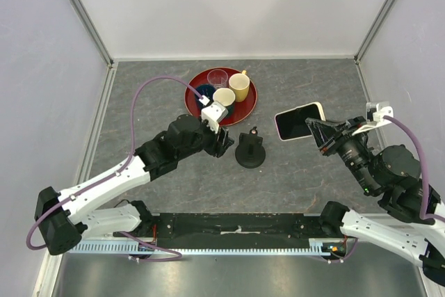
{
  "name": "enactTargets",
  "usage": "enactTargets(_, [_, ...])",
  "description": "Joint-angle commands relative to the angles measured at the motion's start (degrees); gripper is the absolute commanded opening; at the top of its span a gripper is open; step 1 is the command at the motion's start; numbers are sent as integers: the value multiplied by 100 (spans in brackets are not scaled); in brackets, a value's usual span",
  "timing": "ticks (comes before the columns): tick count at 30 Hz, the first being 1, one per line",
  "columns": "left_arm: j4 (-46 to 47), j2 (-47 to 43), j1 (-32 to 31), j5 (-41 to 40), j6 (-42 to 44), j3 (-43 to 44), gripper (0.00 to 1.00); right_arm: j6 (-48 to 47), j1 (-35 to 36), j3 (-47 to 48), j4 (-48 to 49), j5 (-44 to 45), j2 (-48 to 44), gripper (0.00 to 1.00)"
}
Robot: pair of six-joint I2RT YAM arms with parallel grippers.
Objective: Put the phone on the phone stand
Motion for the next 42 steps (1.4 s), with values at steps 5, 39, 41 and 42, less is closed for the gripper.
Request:
enactTargets(5, [650, 578, -111, -230, -885, -143, 63, -150, 15, 157, 198, -312, 124, 0])
enactTargets(39, [817, 1158, -243, -670, -657, 217, 51, -309, 24, 95, -84, -1059, 836, 0])
enactTargets(41, [843, 1159, -243, -608, -657, 209, 52, -317, 15, 95, -75, -1085, 863, 0])
enactTargets(42, [852, 1176, -252, -608, -666, 209, 52, -326, 15, 95, -84, -1103, 898, 0])
